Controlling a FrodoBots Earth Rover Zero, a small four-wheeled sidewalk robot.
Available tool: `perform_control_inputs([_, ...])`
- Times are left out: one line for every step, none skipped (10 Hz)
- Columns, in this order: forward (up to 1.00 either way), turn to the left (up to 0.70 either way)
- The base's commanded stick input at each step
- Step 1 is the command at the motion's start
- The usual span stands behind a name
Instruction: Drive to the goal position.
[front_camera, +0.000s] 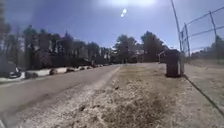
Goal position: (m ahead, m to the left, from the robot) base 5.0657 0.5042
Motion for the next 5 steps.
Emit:
perform_control_inputs([0.70,-0.07])
perform_control_inputs([0.70,-0.19])
perform_control_inputs([0.70,-0.34])
perform_control_inputs([0.70,-0.10])
perform_control_inputs([0.70,0.03])
